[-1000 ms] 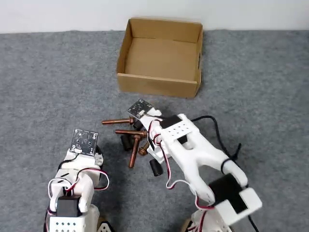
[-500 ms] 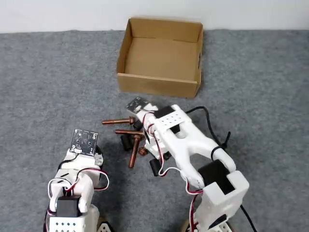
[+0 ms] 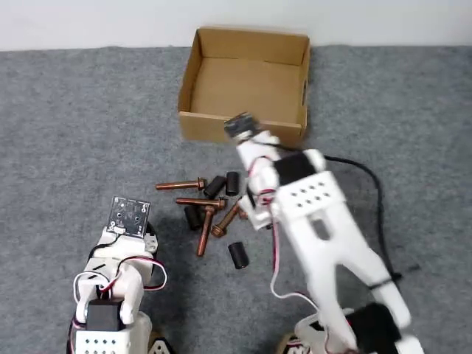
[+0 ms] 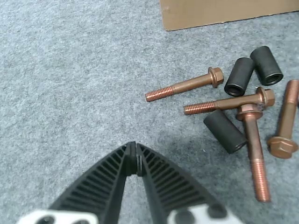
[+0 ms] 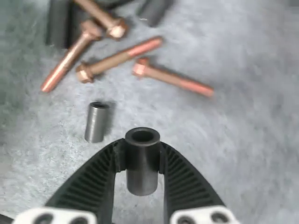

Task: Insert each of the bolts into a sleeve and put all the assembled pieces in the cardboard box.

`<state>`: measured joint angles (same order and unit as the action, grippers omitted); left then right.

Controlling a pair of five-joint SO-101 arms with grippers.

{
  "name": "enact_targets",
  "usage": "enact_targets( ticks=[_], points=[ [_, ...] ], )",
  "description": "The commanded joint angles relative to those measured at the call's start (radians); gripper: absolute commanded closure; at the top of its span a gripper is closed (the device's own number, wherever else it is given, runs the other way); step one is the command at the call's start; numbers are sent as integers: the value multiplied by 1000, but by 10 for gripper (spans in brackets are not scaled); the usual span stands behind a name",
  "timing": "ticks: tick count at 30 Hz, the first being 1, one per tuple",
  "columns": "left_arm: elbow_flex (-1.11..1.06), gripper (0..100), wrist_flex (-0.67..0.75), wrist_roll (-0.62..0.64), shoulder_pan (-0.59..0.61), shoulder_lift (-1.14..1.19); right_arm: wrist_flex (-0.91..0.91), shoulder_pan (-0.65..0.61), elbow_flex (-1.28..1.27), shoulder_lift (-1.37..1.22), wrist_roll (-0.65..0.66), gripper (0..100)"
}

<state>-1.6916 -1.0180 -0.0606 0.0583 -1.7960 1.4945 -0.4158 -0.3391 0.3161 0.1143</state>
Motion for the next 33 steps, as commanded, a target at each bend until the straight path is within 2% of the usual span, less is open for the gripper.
enact_targets(
  ticks=[1,11,21,28,33],
  points=[
    [7,992,-6,-6,2,-3,74,93,41,90,-44,990],
    [7,992,-6,-6,2,-3,286,367,43,265,-186,990],
    [7,992,-6,-6,-6,-3,300,535,-54,513,-186,990],
    [7,992,-9,-6,-6,-3,300,645,-183,789,-192,990],
    [7,992,-98,-6,-26,-6,292,667,-264,952,-192,990]
  ],
)
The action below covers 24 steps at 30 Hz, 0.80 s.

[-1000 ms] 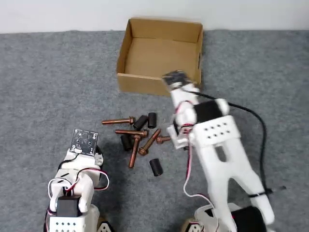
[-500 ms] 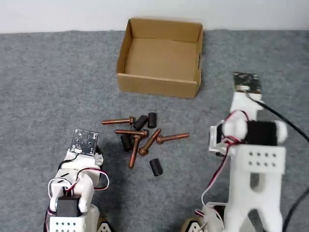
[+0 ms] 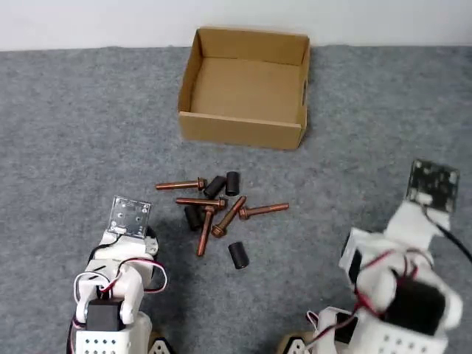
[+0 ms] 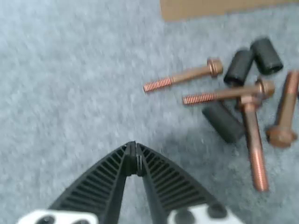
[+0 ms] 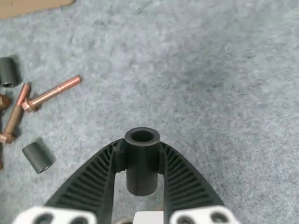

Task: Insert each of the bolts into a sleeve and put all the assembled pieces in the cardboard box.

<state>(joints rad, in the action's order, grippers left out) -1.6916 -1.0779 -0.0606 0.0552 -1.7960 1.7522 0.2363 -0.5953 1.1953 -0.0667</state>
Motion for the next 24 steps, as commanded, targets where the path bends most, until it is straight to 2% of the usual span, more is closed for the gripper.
enact_targets(
  ticks=[1,7,10,16,19,24],
  points=[
    [7,992,-38,-6,-31,-8,33,15,-25,93,-11,990],
    [24,994,-37,6,-31,-8,-8,36,-61,116,-12,990],
    [101,994,-37,72,-9,-3,-45,36,-101,120,-12,990],
    [305,993,-84,75,-31,25,-122,36,-196,124,-12,990],
    [389,992,-112,75,-74,137,-130,36,-219,124,-12,990],
    [533,992,-117,80,-150,454,-130,36,-239,124,-12,990]
  ],
)
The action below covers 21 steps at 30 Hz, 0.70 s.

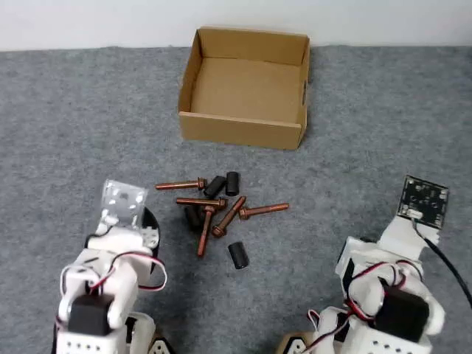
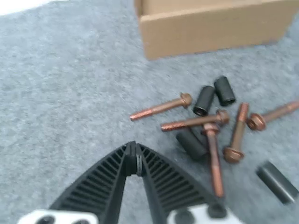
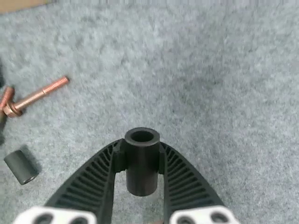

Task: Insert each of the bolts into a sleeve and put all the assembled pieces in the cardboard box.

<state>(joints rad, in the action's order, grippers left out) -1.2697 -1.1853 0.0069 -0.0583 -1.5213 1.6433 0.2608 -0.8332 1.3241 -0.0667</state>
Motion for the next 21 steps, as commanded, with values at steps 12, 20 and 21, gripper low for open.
enact_targets(
  ticks=[12,20,21],
  points=[
    [501,991,-49,347,-282,830,-21,12,-11,-4,-12,990],
    [728,991,-51,414,-333,1217,-21,12,-12,-4,-12,990],
    [748,991,-51,414,-331,1264,-21,12,-17,-4,-12,990]
  ],
)
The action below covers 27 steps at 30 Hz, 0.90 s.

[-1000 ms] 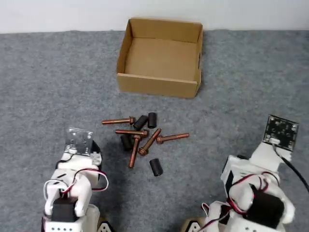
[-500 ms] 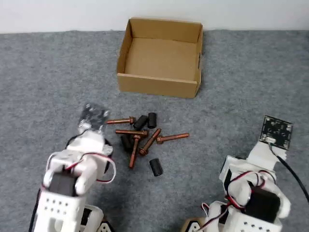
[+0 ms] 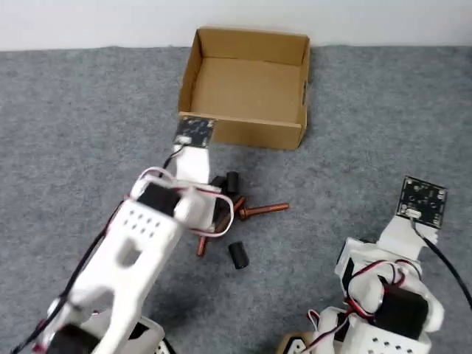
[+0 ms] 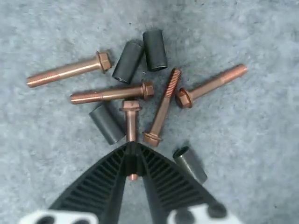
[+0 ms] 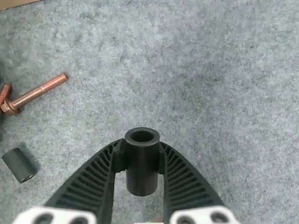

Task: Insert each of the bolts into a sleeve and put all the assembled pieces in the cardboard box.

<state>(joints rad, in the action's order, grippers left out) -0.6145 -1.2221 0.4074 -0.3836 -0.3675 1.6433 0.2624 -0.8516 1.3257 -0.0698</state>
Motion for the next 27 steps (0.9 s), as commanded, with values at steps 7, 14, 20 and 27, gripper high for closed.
enact_targets(
  ticks=[7,14,20,27],
  points=[
    [225,846,-123,18,2,402,-21,10,2,-5,-9,990],
    [335,837,-138,18,55,551,-21,10,2,-5,-9,990],
    [389,837,-127,18,55,621,-21,10,-6,-4,-9,990],
    [394,837,-58,18,55,717,-21,10,-6,-4,-9,990]
  ],
)
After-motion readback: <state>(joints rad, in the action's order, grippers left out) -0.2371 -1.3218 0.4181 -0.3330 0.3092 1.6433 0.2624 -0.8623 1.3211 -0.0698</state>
